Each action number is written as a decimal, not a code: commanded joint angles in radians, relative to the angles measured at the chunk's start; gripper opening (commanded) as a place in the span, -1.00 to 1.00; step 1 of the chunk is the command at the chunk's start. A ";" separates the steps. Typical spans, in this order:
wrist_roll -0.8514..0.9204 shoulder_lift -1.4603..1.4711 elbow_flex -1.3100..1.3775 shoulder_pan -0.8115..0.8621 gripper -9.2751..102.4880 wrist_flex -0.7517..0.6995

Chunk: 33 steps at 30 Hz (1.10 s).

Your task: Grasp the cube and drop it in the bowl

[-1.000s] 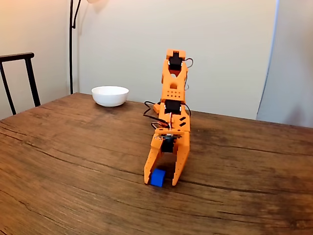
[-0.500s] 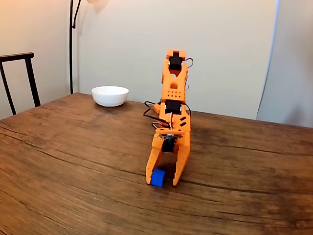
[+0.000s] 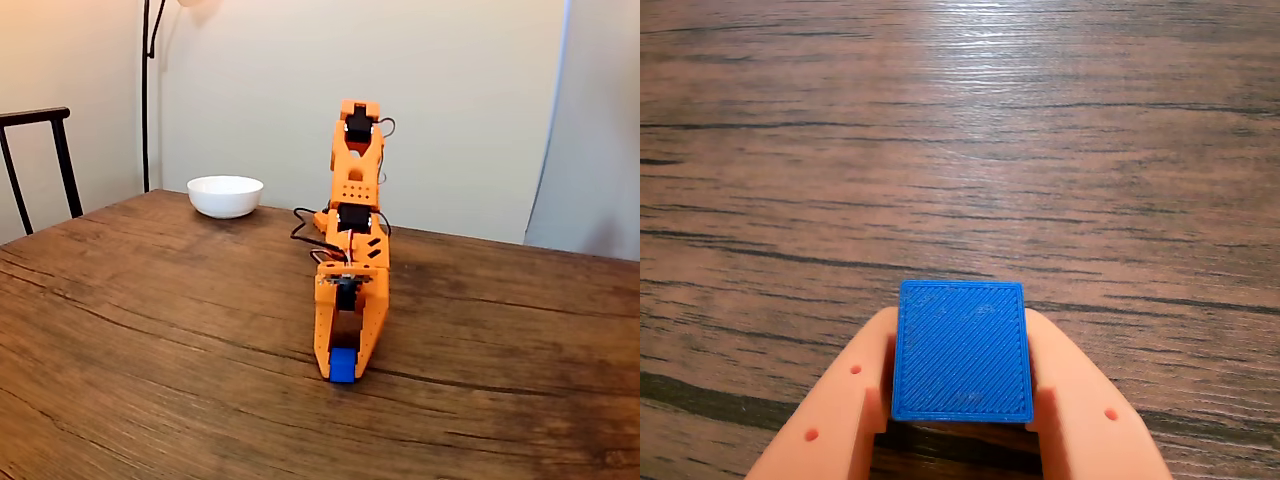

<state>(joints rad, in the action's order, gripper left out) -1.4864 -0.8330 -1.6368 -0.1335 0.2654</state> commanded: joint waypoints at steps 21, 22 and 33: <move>-0.189 -0.270 0.118 0.049 -0.74 -0.466; -0.199 -0.301 0.117 0.054 -0.74 -0.505; -0.267 -0.537 0.106 0.098 -0.74 -0.805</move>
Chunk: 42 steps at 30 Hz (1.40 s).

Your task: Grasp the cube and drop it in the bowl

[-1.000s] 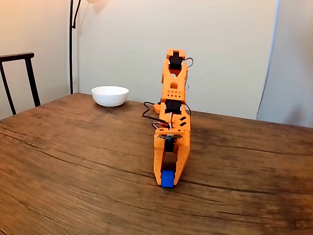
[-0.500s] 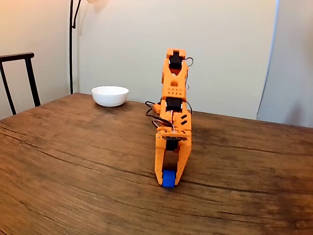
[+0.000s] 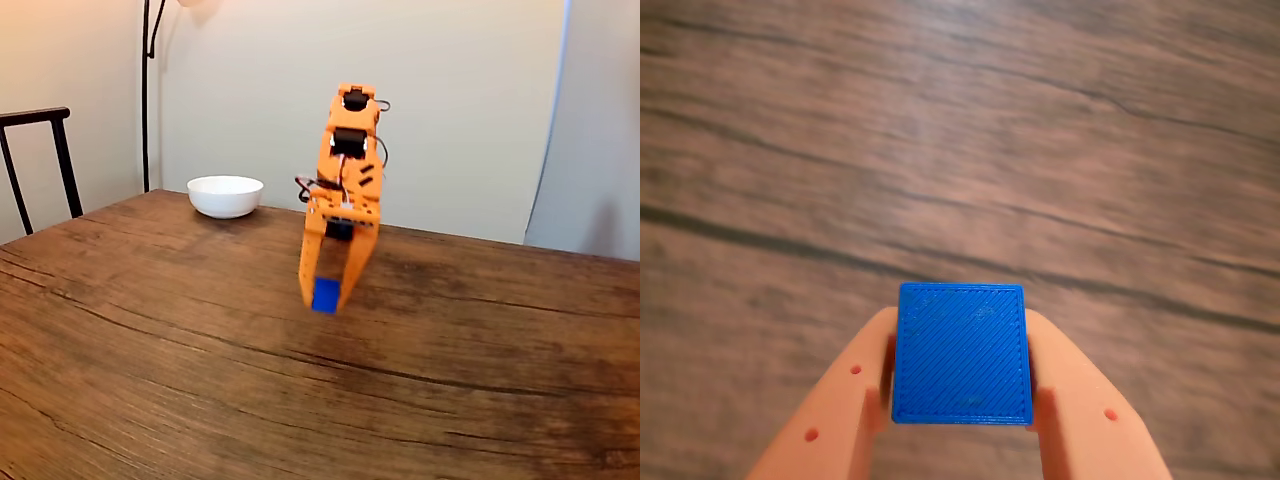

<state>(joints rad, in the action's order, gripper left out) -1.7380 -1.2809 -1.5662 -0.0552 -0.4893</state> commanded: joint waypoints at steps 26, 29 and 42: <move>-0.089 -0.566 0.028 0.385 -0.73 -0.719; -0.104 -0.607 0.028 0.442 -0.73 -0.761; -0.110 -0.752 0.028 0.710 -0.74 -0.948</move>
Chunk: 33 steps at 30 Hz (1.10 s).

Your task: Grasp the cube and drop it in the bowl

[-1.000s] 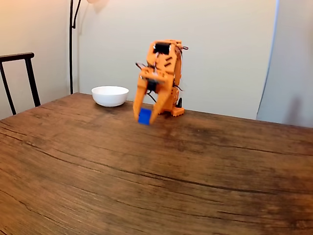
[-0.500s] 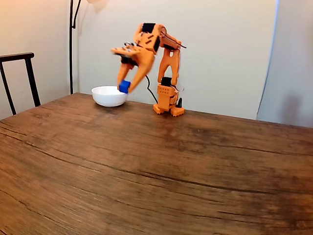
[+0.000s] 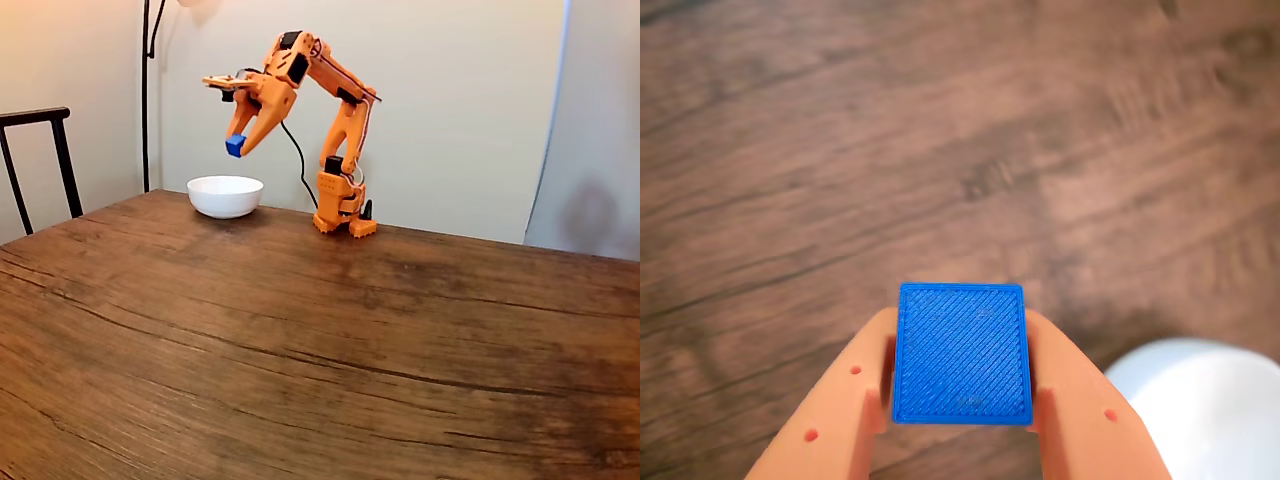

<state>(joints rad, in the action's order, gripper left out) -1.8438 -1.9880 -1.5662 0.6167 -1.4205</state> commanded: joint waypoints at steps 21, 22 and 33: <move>-0.046 -0.084 0.020 0.423 -0.74 -0.123; -0.046 -0.084 0.011 0.445 -0.74 -0.129; -0.049 -0.086 -0.120 0.644 -0.73 -0.115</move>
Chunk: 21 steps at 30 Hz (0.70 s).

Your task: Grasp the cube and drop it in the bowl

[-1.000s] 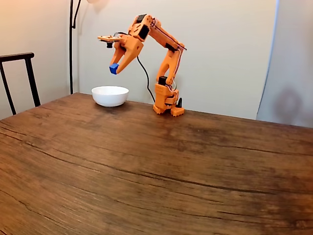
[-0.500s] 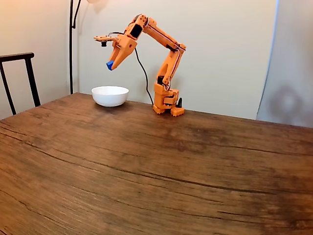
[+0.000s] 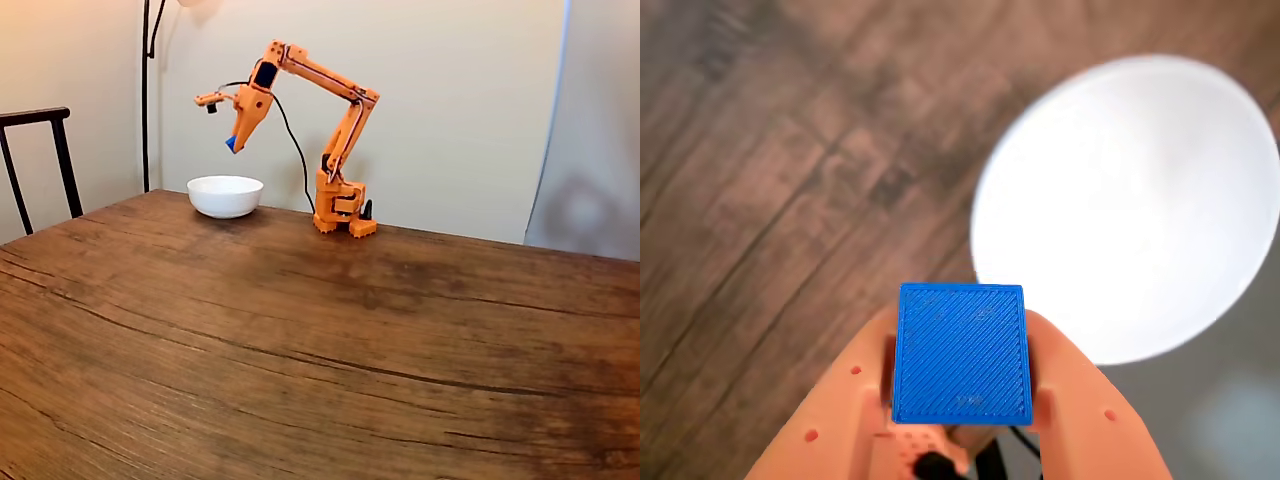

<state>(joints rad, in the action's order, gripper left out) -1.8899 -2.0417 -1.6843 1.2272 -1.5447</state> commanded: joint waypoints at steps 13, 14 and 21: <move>-0.129 -0.021 -0.239 0.287 -0.72 0.219; -0.130 -0.021 -0.252 0.298 -0.72 0.233; -0.244 -0.015 -0.285 0.347 -0.72 0.344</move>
<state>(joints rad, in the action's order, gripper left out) -2.1031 -2.0433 -1.9696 1.5616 -1.2395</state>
